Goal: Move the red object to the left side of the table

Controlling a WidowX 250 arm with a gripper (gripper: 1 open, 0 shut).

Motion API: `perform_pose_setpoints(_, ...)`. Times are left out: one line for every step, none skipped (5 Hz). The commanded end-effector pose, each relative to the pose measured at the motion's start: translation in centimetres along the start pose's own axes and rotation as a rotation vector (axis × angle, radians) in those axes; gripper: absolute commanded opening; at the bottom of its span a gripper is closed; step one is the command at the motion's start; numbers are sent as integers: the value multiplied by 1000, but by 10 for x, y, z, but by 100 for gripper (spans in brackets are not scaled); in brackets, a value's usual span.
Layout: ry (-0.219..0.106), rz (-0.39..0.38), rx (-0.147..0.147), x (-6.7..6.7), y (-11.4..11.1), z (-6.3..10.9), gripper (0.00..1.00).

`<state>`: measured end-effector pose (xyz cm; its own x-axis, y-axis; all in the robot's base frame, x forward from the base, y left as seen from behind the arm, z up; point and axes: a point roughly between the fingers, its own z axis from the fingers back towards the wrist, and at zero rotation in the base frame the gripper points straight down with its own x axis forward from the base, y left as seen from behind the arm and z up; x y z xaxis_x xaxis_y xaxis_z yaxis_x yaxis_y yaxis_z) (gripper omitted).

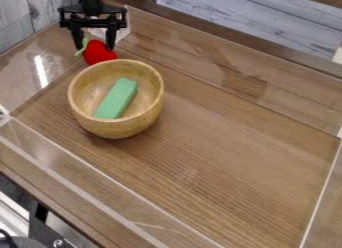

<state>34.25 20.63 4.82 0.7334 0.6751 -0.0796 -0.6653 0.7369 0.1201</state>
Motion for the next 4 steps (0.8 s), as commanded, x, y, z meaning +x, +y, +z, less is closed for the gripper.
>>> perform_pose_setpoints(-55, 29, -25, 10, -8, 40, 0)
perform_pose_setpoints(-42, 55, -38, 6, -1, 45, 0)
perform_pose_setpoints(-34, 83, -38, 2, 7, 47, 0)
perform_pose_setpoints(-16, 151, -50, -1, 14, 55, 0)
